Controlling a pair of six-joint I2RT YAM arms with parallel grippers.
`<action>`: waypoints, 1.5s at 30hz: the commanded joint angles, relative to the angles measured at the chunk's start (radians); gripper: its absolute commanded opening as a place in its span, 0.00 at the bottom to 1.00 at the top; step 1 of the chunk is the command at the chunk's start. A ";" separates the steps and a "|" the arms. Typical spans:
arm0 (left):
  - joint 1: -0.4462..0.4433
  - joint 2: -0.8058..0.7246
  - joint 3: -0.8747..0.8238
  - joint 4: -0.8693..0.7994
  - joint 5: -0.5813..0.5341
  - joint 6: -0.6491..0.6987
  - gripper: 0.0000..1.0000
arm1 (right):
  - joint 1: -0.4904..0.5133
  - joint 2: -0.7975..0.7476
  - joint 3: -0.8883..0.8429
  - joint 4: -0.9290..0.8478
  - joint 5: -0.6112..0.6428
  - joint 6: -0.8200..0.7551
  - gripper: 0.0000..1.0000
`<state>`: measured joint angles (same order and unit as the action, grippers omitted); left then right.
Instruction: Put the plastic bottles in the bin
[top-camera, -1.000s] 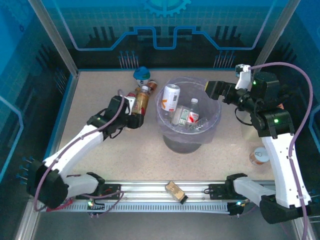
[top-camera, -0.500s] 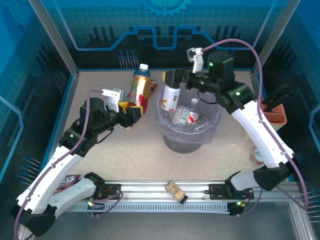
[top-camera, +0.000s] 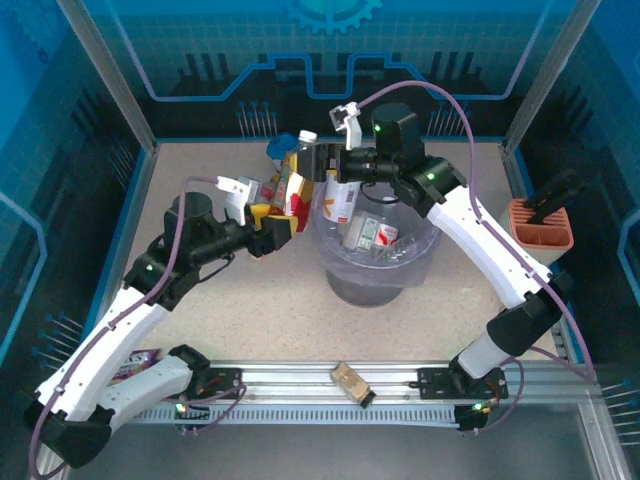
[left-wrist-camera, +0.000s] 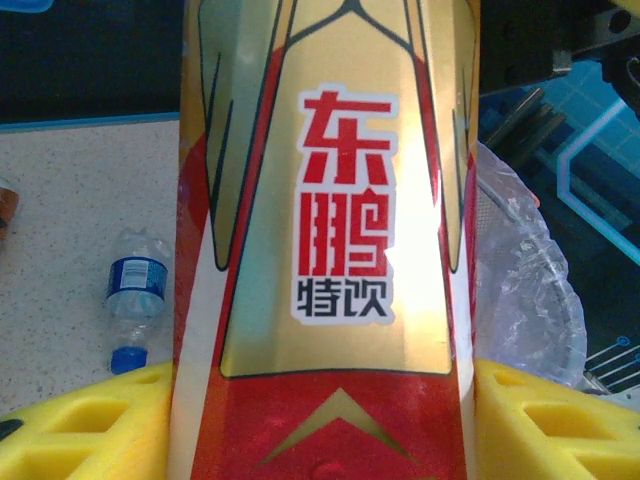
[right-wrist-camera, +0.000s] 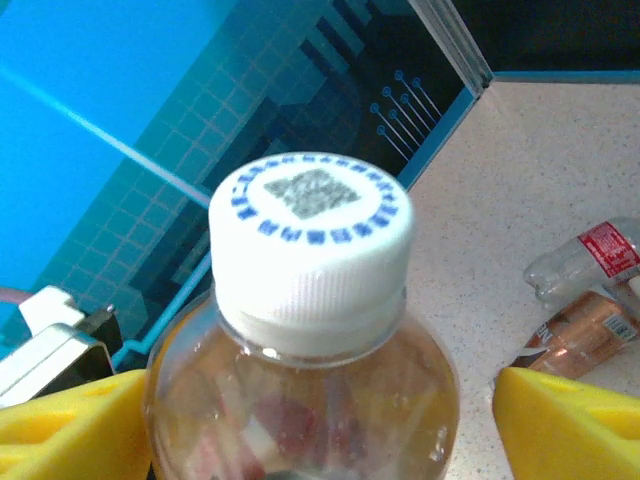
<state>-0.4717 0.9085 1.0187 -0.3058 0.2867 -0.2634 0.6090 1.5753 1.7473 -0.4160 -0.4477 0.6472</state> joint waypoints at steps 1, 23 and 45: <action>-0.009 0.006 0.007 0.048 0.025 -0.005 0.40 | 0.002 -0.004 0.032 0.021 -0.006 0.000 0.79; -0.005 0.025 0.063 -0.032 -0.091 -0.045 0.95 | -0.270 -0.190 0.111 -0.223 0.104 -0.255 0.41; 0.252 0.412 0.021 -0.202 -0.304 -0.010 0.83 | -0.173 -0.037 0.231 -0.896 0.503 -0.638 0.41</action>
<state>-0.2279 1.2861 1.0290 -0.5152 0.0265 -0.3218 0.4191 1.5230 1.9934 -1.2629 0.0433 0.0311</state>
